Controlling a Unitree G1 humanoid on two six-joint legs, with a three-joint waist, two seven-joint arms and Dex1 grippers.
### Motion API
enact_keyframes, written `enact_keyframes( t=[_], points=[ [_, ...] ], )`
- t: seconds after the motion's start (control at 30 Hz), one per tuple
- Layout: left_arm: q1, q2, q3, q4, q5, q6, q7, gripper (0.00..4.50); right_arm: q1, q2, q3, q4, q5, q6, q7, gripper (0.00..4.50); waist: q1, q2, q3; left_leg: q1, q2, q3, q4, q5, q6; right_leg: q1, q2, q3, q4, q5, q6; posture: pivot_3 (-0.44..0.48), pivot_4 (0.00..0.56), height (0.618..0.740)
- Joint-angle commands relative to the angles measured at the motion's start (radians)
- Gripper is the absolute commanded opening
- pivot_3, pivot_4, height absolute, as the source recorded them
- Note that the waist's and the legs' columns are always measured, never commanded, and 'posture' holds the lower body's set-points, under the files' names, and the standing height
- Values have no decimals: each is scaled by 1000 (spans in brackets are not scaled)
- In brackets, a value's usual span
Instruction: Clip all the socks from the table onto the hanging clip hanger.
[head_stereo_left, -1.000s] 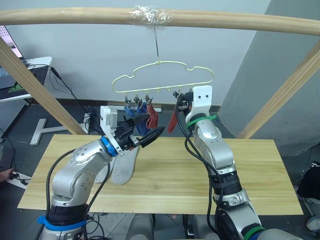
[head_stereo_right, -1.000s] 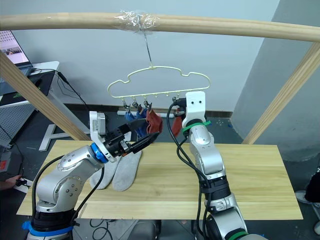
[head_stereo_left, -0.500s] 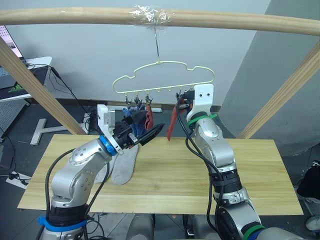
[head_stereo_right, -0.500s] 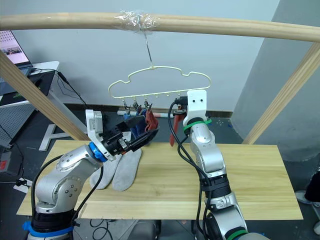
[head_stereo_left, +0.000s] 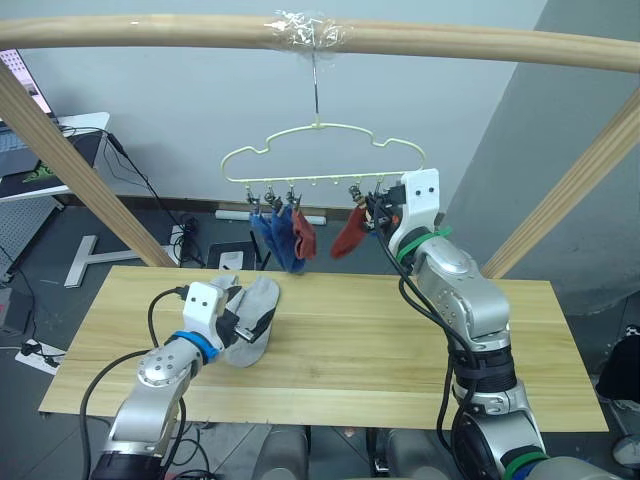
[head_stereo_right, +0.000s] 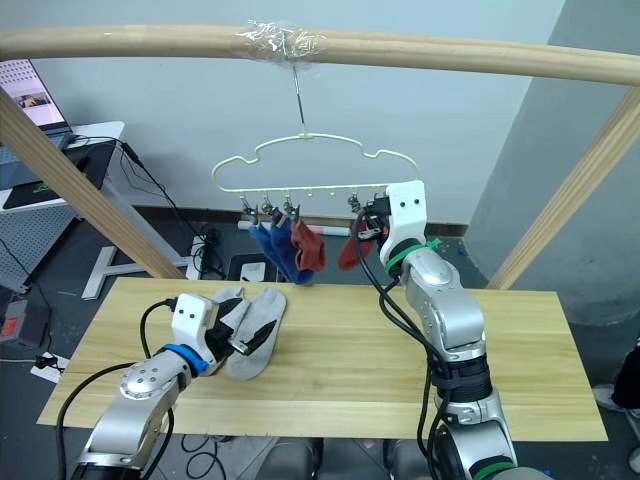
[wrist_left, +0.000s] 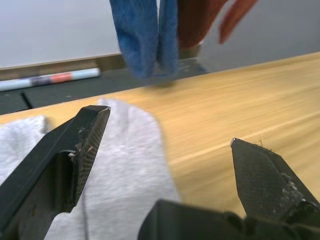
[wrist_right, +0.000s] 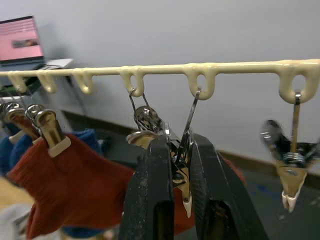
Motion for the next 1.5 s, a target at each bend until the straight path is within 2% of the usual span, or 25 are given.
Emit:
enact_keyframes(
  t=[0.03, 0.27, 0.37, 0.53, 0.7, 0.8, 1.03, 1.2, 1.23, 1.4, 1.5],
  points=[
    [-58, -29, -29, 73, 44, -46, 27, 4500, -34, -15, -55, -100, 94, 94, 26, 98, 2, 0, 0, 0, 0, 0, 0, 0, 0, 0, 0, 0, 0, 0, 0, 128, 207, 740],
    [-170, -49, -56, 271, 110, -109, 53, 4500, -53, -56, -91, -136, 157, 188, 19, 98, -6, 0, 0, -1, -1, -1, -1, 0, 0, 0, 0, -2, 0, 1, -2, 112, 207, 740],
    [-205, -52, -69, 344, 138, -87, 65, 4500, -55, -57, -92, -144, 164, 199, 10, 98, -11, 0, 0, -1, -1, 0, -1, 0, 0, 0, 0, -2, 0, 1, -2, 112, 207, 740],
    [-210, -73, -72, 363, 93, 81, -1, 4500, -53, -54, -90, -151, 168, 207, 1, 98, -11, 0, 0, -1, -1, -1, -1, 0, 0, 0, 0, -2, 0, 1, -2, 112, 207, 740],
    [-185, -86, -42, 329, 62, 231, 18, 4500, -53, -64, -88, -150, 171, 205, 1, 98, -11, 0, 0, -1, -1, -1, -1, 0, 0, 0, 0, -2, 0, 1, -1, 100, 188, 740],
    [-165, -79, -53, 318, 51, 268, -17, 3895, -56, -68, -93, -142, 173, 202, -1, 98, -11, 0, -1, 0, -1, 0, -1, 0, 0, 0, 0, -2, 1, 0, 0, 100, 188, 740],
    [-142, -58, -66, 294, 57, 208, -59, 1764, -52, -78, -95, -136, 175, 198, -1, 98, -11, 0, -1, 1, 0, 0, -1, 0, 0, 1, 0, -1, 1, 0, 0, 109, 176, 740],
    [-92, -71, -86, 150, -32, 228, -180, 224, -55, -93, -103, -134, 186, 203, 3, 98, -11, 0, -1, 1, -1, 1, -1, 0, 0, 1, -1, -1, 1, 1, -1, 110, 168, 740],
    [-87, -75, -86, 130, -44, 231, -191, 25, -56, -96, -106, -133, 189, 205, 4, 98, -10, 0, -1, 1, -1, 1, -1, 0, 0, 1, -1, -1, 1, 1, -1, 110, 168, 740],
    [-80, -138, -87, -39, -150, 216, -241, 25, -84, -115, -171, -135, 245, 287, 1, 98, -8, 0, -1, -1, 0, -1, 0, 0, 0, 0, -1, -2, 0, 1, -2, 104, 166, 740],
    [-108, -225, -100, -150, -204, 196, -210, 25, -152, -60, -324, -132, 333, 470, -74, 98, -8, 0, -1, -2, 0, -1, 0, 0, 0, 0, -1, -1, 1, 1, -2, 94, 167, 740]
  ],
)
